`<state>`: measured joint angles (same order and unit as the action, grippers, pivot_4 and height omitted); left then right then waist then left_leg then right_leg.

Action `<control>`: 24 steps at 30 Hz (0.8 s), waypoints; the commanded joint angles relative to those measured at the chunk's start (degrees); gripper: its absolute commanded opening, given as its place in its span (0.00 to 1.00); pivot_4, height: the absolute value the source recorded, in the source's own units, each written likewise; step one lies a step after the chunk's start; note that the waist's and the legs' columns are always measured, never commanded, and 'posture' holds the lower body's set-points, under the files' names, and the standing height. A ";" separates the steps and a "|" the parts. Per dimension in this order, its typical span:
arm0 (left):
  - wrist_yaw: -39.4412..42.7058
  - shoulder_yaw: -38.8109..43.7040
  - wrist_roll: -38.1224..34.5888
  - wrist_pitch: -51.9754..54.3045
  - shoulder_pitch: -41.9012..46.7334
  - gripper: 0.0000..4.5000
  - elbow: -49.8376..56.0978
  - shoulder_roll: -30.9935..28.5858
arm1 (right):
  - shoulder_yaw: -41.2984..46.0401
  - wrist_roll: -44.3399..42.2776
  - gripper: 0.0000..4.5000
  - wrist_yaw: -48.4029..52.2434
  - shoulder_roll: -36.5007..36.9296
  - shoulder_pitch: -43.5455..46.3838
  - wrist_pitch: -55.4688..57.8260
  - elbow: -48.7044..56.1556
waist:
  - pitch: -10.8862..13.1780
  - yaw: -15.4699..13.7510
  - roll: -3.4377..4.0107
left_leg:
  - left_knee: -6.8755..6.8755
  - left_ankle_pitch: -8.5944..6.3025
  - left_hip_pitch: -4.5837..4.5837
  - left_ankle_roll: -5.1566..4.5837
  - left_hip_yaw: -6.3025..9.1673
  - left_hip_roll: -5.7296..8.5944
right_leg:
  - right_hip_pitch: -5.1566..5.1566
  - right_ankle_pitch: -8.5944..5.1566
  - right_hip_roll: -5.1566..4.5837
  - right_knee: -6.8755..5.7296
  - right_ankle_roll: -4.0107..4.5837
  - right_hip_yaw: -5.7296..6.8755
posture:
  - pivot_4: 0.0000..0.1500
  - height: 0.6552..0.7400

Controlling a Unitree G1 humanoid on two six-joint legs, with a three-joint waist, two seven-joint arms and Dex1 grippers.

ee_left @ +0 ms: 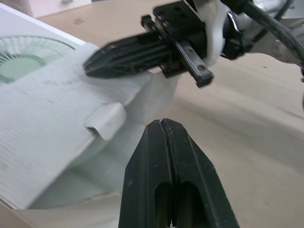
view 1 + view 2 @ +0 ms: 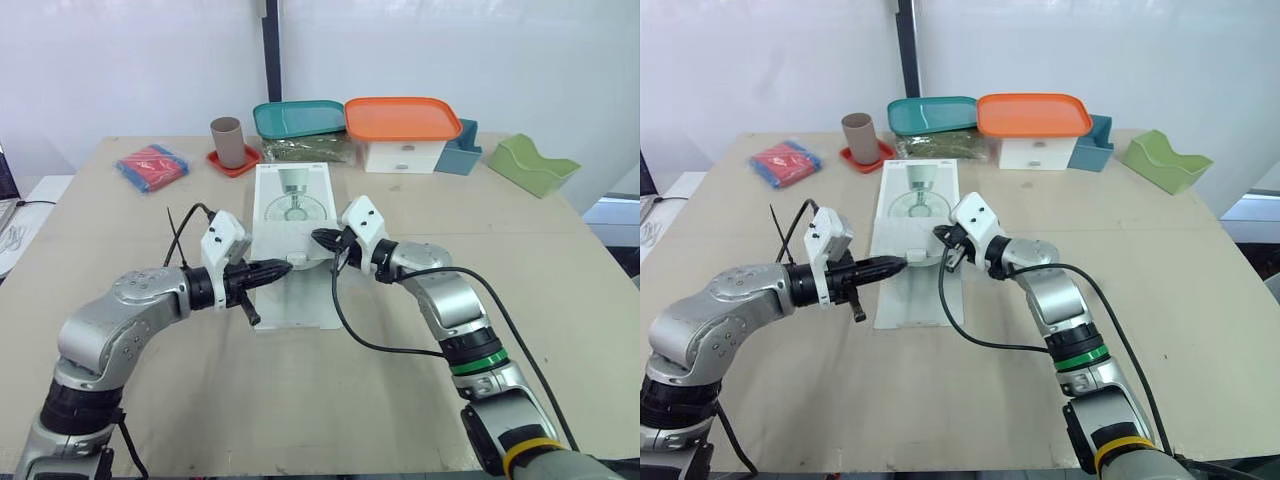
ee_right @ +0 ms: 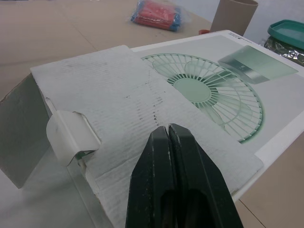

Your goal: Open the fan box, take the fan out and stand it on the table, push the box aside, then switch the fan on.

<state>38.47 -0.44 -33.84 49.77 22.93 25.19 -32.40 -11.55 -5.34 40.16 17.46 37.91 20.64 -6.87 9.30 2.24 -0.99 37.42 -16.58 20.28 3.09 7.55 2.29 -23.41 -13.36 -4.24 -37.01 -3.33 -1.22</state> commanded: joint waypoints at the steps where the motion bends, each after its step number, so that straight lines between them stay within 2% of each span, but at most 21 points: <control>1: -1.96 -3.54 4.41 -1.26 1.19 0.00 -1.76 -0.49 | -0.52 0.24 0.01 0.11 -0.37 -0.06 0.40 -0.15 | 0.00 0.01 0.00 | 0.00 0.00 0.00 0.00 -0.01 0.00 | 0.00 0.00 0.00 0.00 0.00 0.00 | 1.00 1.00; 11: 1.74 -6.67 5.79 0.77 2.39 0.00 -2.65 -4.44 | -0.47 0.31 0.01 -0.06 -0.61 -0.25 0.33 0.15 | 0.00 0.23 0.00 | 0.00 0.00 0.00 0.00 0.00 0.00 | 0.00 0.00 0.02 0.00 0.00 0.00 | 1.00 1.00; 20: 8.60 -5.71 4.84 2.48 -0.14 0.00 -2.14 -14.15 | -0.59 0.33 0.01 -0.17 -0.91 -0.56 0.30 0.30 | 0.01 0.46 0.01 | -0.02 -0.02 0.00 -0.03 -0.01 -0.02 | -0.03 0.00 0.03 -0.01 0.00 -0.01 | 1.00 1.00; 24: 7.70 -3.98 5.50 1.79 -0.70 0.00 -4.12 -14.94 | -0.67 0.36 0.01 -0.11 -1.00 -0.61 0.18 0.26 | 0.02 0.46 0.01 | -0.02 -0.02 0.00 -0.03 0.00 -0.02 | -0.02 0.00 0.04 -0.01 0.00 -0.01 | 1.00 1.00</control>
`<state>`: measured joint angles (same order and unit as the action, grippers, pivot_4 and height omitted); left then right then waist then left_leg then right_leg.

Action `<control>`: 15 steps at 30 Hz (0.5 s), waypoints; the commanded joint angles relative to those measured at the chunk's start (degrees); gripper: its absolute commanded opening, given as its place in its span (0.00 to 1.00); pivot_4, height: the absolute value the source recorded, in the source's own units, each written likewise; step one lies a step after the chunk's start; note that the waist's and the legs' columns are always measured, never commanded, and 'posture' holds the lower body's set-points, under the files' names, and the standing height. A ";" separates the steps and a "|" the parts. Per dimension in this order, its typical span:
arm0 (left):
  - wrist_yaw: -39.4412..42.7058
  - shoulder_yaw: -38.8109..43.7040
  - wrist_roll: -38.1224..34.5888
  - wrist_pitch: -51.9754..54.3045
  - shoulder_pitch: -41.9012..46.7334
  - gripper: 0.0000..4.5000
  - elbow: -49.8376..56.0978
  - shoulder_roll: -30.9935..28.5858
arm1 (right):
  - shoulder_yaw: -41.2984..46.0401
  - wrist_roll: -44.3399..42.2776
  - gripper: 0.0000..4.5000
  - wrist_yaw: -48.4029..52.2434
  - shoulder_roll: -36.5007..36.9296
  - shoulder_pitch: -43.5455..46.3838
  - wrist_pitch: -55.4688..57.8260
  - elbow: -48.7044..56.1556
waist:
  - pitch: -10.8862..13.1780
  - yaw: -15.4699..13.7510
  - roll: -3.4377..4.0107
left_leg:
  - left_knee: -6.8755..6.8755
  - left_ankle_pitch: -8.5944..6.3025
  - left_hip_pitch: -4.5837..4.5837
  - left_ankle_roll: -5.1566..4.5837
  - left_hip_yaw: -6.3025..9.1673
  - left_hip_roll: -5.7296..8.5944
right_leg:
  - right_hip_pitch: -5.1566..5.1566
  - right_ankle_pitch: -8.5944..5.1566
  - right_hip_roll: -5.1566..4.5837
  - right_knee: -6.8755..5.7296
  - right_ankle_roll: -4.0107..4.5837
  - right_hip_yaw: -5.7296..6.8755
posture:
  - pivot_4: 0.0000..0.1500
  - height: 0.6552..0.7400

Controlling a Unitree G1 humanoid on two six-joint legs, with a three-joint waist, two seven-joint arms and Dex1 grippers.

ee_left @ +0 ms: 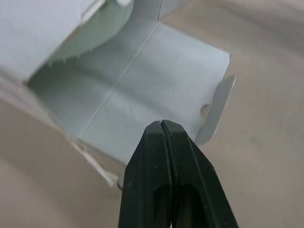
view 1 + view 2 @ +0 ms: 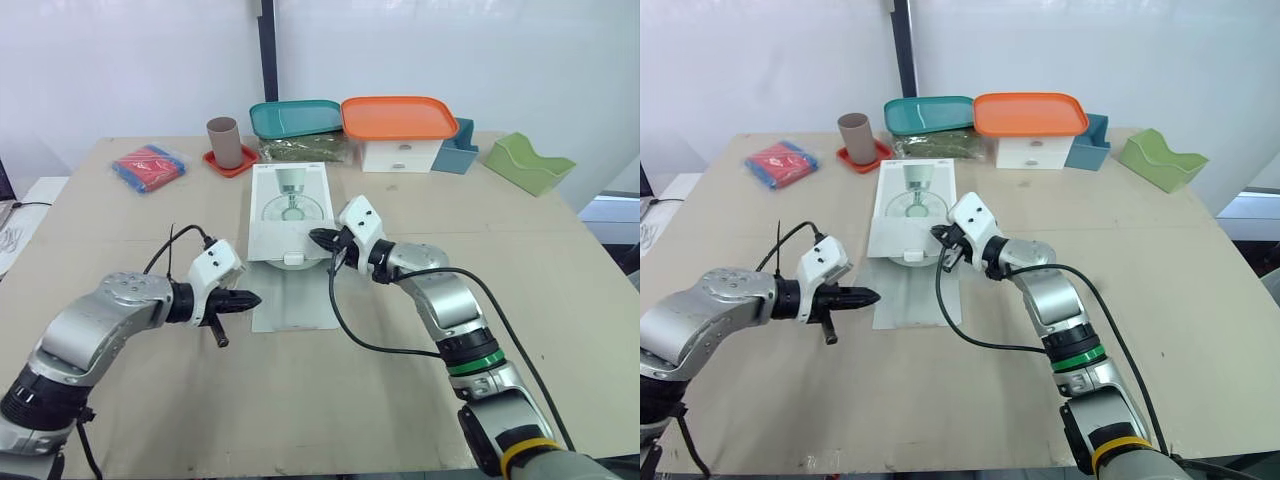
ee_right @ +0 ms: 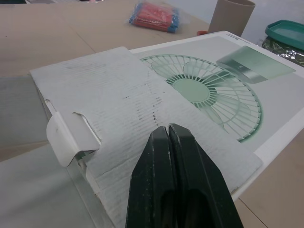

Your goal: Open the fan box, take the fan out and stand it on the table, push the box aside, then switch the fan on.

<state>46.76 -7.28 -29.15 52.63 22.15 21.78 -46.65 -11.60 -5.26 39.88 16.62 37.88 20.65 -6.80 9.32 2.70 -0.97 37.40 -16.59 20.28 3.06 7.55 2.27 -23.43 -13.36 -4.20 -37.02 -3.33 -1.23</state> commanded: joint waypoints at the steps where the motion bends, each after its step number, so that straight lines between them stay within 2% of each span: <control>1: -1.28 3.21 1.41 -1.48 0.10 0.00 -1.48 -0.52 | -0.65 0.30 0.01 0.17 -0.19 -0.55 0.12 0.13 | 0.00 0.00 0.00 | 0.00 0.00 0.00 0.00 0.00 0.00 | 0.00 0.00 0.00 0.00 0.00 0.00 | 1.00 1.00; 7: -7.09 4.74 5.47 -4.87 0.66 0.00 -6.00 2.75 | -0.77 0.29 0.01 0.35 -0.32 -0.45 0.01 -0.01 | 0.00 0.00 0.00 | 0.00 0.00 0.00 0.00 0.00 0.00 | -0.01 0.00 0.00 0.00 0.00 0.00 | 1.00 1.00; 15: -15.32 8.05 8.86 -9.12 1.77 0.00 -10.63 10.56 | -0.67 0.32 0.01 0.59 -0.06 -0.36 0.19 -0.01 | -0.01 -0.01 -0.01 | 0.00 0.00 0.00 0.01 0.00 0.00 | -0.04 0.01 -0.01 -0.02 0.01 0.00 | 1.00 1.00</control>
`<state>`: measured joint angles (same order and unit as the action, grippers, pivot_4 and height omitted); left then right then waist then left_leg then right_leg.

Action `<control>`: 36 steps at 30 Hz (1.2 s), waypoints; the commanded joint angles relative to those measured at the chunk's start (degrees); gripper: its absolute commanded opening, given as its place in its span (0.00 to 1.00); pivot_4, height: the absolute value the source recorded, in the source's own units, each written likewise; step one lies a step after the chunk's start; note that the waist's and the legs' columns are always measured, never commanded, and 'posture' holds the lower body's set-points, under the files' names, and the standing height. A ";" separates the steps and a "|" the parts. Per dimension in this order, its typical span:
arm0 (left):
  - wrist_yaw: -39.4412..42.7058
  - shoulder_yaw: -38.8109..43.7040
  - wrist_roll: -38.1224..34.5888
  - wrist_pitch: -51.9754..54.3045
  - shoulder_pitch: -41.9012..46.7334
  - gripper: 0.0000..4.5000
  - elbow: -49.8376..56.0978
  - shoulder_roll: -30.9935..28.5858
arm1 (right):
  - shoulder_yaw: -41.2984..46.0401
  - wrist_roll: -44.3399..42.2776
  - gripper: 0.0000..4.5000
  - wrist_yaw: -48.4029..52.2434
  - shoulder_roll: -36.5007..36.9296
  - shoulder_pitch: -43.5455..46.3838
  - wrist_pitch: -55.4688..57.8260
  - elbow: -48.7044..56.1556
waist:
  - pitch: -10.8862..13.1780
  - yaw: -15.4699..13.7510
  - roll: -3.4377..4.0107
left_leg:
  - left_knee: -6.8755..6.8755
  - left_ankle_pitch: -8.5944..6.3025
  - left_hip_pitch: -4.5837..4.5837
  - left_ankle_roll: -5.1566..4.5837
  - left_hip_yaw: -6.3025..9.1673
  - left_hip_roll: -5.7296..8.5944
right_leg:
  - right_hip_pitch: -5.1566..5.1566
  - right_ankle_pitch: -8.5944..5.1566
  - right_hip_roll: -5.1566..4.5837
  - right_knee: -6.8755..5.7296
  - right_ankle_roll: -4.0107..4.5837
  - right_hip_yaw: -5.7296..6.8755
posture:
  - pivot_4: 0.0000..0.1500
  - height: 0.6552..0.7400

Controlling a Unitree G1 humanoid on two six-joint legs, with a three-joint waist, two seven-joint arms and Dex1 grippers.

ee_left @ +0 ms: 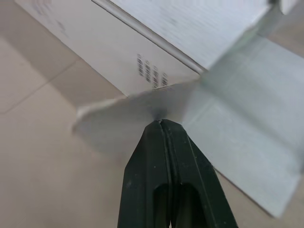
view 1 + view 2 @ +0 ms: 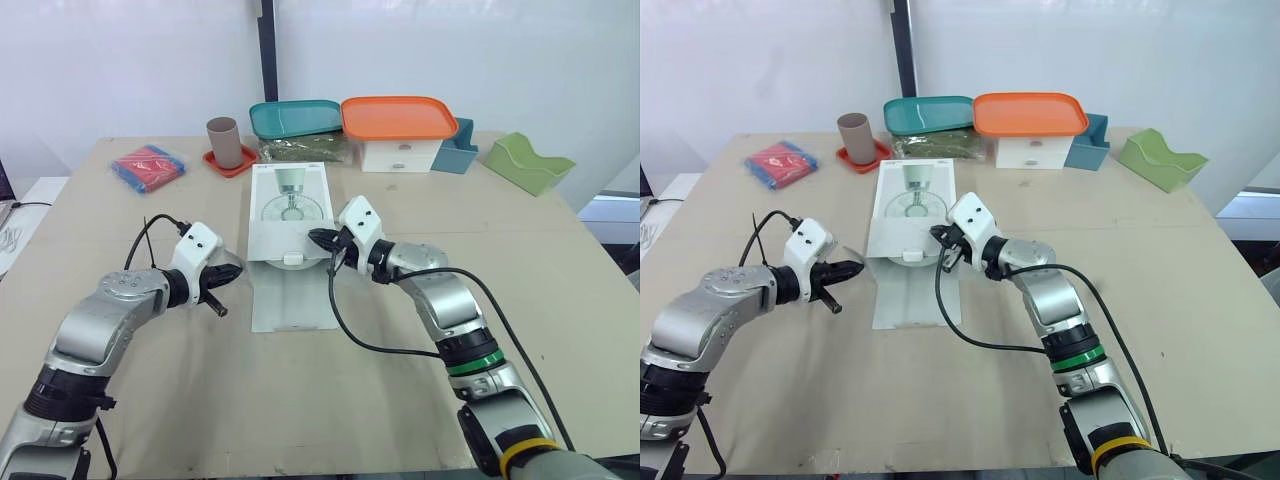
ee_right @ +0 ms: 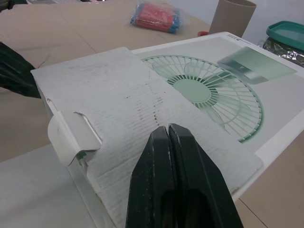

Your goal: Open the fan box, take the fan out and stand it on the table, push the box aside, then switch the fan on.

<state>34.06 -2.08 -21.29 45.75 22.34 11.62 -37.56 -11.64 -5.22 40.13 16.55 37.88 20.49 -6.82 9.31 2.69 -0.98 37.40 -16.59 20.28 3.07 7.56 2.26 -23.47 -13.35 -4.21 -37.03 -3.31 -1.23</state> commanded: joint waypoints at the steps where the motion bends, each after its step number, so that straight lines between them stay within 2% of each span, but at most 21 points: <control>1: -3.58 3.24 1.21 -2.43 1.79 0.00 -0.88 2.40 | -0.62 0.27 0.01 0.35 0.01 -0.36 0.40 0.01 | 0.00 -0.04 0.00 | 0.00 0.00 0.00 0.00 0.00 0.00 | 0.01 0.00 0.00 0.00 0.00 0.00 | 1.00 1.00; 12: -8.94 3.31 3.52 -4.88 2.29 0.00 -2.59 10.17 | -0.65 0.18 0.01 0.30 0.06 -0.54 0.86 0.62 | -0.02 -0.07 -0.03 | 0.01 0.02 0.00 0.03 0.01 0.01 | 0.02 0.01 -0.03 0.00 0.01 0.01 | 1.00 1.00; 22: -10.44 1.59 6.14 -5.54 0.52 0.00 -4.89 12.08 | -0.70 0.19 0.01 0.39 0.01 -0.27 0.90 0.40 | -0.02 -0.07 -0.04 | 0.01 0.05 0.00 0.08 -0.01 0.02 | 0.02 0.01 -0.04 0.00 0.01 0.01 | 1.00 1.00; 31: -10.28 2.61 4.67 -5.57 2.08 0.00 -5.50 15.26 | -0.71 0.26 0.01 0.33 -0.05 -0.11 0.96 0.34 | -0.03 -0.07 -0.04 | 0.01 0.05 0.00 0.09 0.01 0.02 | 0.02 0.01 -0.04 0.00 0.01 0.01 | 1.00 1.00; 36: -9.42 1.50 5.45 -5.87 2.31 0.00 -4.56 14.85 | -0.75 0.24 0.01 0.28 -0.06 -0.35 1.04 0.67 | -0.03 -0.08 -0.04 | 0.01 0.06 0.00 0.10 0.01 0.02 | 0.02 0.01 -0.04 0.00 0.01 0.01 | 1.00 1.00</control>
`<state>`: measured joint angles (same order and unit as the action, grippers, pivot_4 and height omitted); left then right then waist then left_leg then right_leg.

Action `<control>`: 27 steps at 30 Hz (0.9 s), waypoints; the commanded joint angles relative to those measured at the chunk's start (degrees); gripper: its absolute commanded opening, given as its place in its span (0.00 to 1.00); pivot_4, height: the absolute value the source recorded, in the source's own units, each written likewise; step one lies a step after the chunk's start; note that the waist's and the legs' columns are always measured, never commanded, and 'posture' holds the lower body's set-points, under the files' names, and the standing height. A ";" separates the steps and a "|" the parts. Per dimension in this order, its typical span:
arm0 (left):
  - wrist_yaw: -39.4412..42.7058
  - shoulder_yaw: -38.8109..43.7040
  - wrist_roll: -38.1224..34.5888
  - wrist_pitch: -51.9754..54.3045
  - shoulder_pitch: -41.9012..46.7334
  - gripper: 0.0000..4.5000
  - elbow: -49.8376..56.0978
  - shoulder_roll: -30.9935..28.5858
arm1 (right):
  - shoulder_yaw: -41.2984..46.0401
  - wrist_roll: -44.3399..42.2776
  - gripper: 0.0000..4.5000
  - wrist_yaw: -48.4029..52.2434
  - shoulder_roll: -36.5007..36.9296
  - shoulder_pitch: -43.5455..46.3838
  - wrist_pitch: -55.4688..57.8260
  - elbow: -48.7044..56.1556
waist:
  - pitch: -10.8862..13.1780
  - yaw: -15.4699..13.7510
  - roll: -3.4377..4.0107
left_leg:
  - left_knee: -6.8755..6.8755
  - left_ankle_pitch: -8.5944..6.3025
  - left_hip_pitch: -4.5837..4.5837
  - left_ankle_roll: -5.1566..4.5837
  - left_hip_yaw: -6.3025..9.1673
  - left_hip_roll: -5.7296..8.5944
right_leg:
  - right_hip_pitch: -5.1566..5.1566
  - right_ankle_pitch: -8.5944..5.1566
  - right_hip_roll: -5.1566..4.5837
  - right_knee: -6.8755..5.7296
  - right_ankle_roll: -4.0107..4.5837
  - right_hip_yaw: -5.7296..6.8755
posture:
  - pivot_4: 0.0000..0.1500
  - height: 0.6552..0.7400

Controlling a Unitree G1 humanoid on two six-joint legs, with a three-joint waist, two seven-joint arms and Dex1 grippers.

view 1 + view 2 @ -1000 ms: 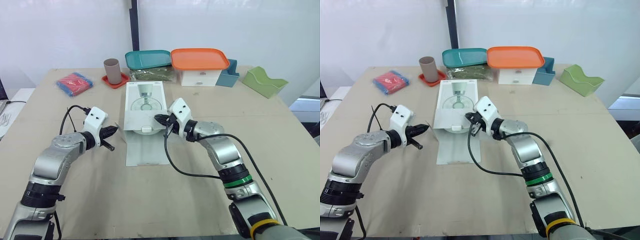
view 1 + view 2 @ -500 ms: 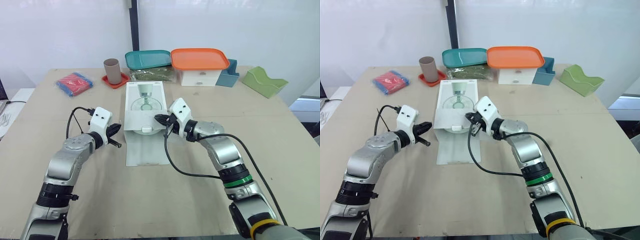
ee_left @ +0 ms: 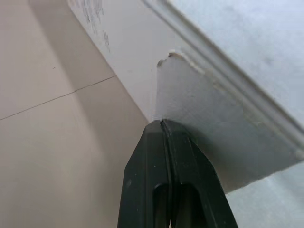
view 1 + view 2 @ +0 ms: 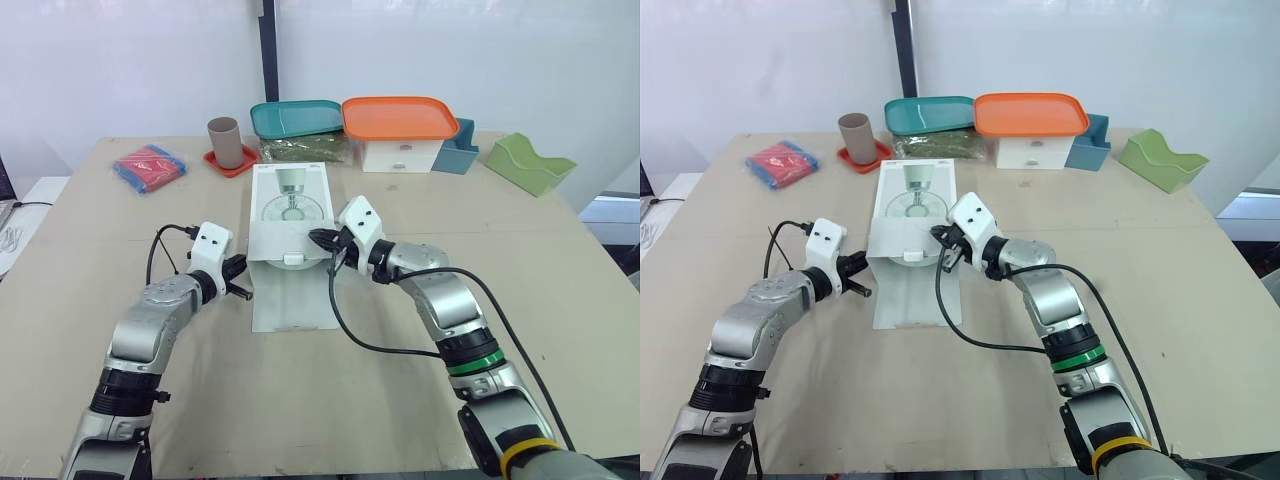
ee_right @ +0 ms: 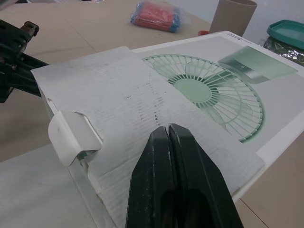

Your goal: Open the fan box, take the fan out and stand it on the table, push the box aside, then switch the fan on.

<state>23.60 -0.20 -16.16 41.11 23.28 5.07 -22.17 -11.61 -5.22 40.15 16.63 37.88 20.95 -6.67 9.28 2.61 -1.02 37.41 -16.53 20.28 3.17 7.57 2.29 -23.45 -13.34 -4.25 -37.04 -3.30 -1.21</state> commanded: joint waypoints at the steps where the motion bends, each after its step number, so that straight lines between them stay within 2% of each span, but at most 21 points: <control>1: 0.95 -0.24 0.32 -1.21 1.34 0.00 1.85 -0.42 | -0.79 0.24 0.01 0.25 -0.15 -0.39 0.61 0.60 | 0.00 -0.01 0.00 | 0.00 0.00 0.00 0.00 0.00 0.00 | 0.00 0.00 0.00 0.00 0.00 0.00 | 1.00 1.00; 27: 2.01 -0.79 2.36 -2.80 0.50 0.00 1.21 0.82 | -0.97 0.23 0.01 0.02 -0.26 -1.28 1.10 1.85 | 0.00 -0.03 0.00 | 0.00 0.01 0.00 0.02 0.01 0.00 | 0.01 0.00 0.00 0.00 0.00 0.01 | 1.00 1.00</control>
<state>24.62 -0.26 -13.75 40.19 23.22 5.04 -21.35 -11.63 -5.19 40.02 16.62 37.38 21.41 -5.68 9.28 2.58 -1.02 37.41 -16.52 20.28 3.20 7.57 2.29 -23.44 -13.34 -4.25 -37.03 -3.30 -1.21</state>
